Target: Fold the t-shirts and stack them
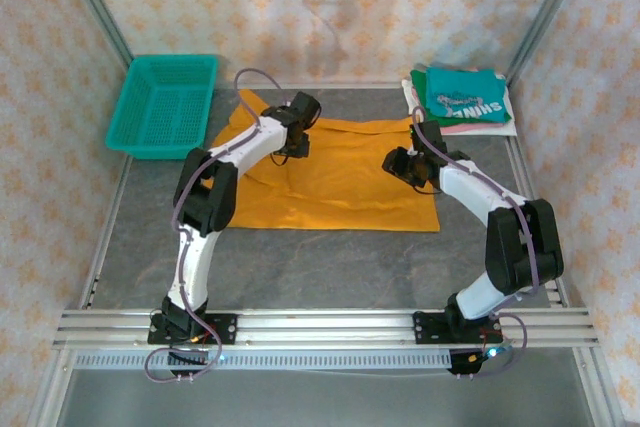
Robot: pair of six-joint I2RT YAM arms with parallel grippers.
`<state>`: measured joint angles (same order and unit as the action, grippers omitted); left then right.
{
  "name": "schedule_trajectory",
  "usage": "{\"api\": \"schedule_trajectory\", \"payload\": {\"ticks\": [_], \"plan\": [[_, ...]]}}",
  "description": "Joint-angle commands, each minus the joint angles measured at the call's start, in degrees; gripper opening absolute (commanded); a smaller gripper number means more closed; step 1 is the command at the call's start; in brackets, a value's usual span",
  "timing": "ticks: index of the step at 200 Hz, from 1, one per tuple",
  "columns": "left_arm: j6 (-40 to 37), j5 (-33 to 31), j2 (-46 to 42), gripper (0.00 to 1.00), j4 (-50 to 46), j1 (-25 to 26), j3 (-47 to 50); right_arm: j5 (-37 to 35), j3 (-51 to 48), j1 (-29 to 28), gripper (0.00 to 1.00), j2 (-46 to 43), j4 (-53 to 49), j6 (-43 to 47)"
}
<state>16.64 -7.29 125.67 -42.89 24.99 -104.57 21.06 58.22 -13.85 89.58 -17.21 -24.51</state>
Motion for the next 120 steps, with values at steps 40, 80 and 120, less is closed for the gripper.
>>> {"api": "schedule_trajectory", "payload": {"ticks": [40, 80, 120], "plan": [[6.7, 8.4, -20.8, 0.33, 15.7, -3.9, 22.5, 1.0, 3.9, -2.2, 0.42, 0.8, -2.0, 3.2], [9.7, 10.9, -35.0, 0.46, 24.2, -14.2, 40.0, 6.9, 14.5, -10.7, 0.42, 8.8, -4.4, 9.7], [9.3, 15.9, -37.3, 0.49, 25.4, -25.3, 46.3, 9.8, 30.5, -18.6, 0.40, 23.9, -4.3, 6.3]]}}
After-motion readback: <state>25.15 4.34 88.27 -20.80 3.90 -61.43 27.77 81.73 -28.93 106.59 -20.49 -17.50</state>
